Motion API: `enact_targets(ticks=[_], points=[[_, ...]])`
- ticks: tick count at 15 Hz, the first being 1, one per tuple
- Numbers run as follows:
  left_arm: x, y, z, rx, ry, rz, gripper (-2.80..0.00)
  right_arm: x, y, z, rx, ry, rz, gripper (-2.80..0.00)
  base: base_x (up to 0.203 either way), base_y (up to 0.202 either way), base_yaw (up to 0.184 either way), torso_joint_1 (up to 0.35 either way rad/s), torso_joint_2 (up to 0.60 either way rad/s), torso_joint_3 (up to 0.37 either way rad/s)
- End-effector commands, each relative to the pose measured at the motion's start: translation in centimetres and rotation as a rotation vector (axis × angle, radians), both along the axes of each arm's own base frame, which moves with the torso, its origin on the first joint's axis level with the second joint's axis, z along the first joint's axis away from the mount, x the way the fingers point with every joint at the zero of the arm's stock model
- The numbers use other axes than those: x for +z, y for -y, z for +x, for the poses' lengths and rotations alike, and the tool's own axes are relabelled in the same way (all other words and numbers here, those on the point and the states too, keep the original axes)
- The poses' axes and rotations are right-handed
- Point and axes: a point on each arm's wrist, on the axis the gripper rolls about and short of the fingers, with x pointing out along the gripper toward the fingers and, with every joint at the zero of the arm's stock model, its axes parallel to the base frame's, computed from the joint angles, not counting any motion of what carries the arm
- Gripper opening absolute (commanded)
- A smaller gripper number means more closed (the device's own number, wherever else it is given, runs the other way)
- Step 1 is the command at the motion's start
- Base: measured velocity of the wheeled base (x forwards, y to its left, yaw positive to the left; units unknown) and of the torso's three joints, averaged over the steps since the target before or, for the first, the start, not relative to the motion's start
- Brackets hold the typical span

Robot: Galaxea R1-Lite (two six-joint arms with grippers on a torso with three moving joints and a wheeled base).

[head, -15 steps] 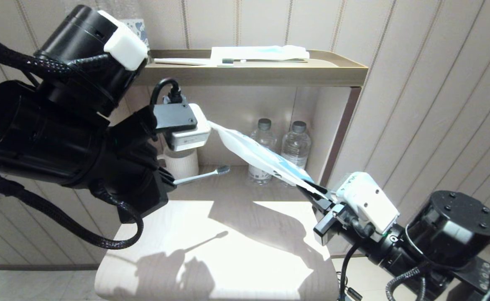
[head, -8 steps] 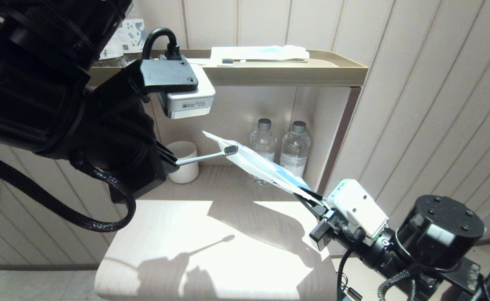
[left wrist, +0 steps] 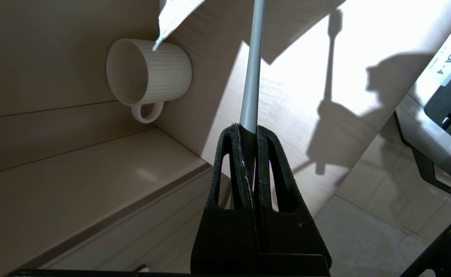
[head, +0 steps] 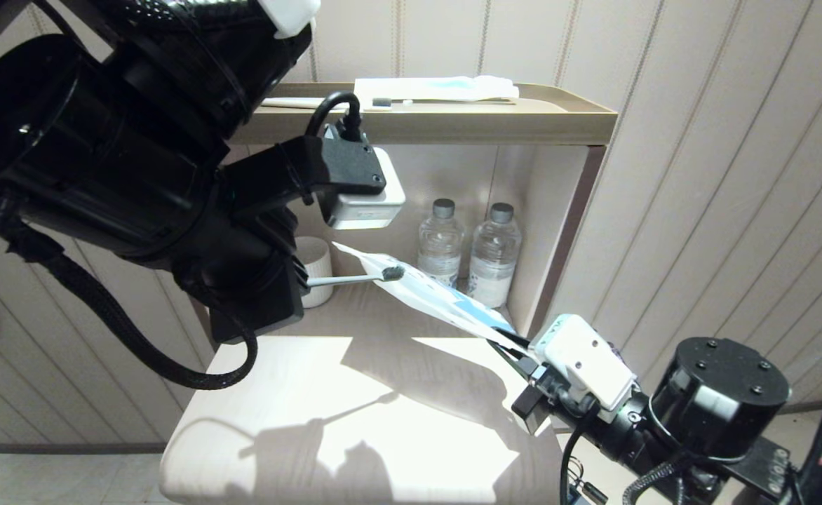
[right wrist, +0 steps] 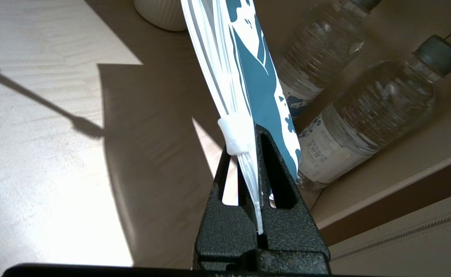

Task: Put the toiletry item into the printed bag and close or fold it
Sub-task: Place the toothbrush in the storage bag

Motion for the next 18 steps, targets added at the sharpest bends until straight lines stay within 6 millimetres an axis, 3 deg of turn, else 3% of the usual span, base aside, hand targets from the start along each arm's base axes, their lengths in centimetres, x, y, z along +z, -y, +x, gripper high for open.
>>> enact_targets(ticks=[1,18], points=[[-0.7,0.7,0.4,-0.005,-0.015,0.025,-2.80,0.0,-0.2,-0.1,0.007,0.023,0.014,-2.80,0.000,0.000,0.000,0.000,0.00,0.000],[-2.3,1.4,1.0,-0.003,-0.077,0.084,-2.80,-0.4,-0.4,0.2,0.008,0.013,0.008,-2.80,0.000,0.000,0.000,0.000,0.00,0.000]])
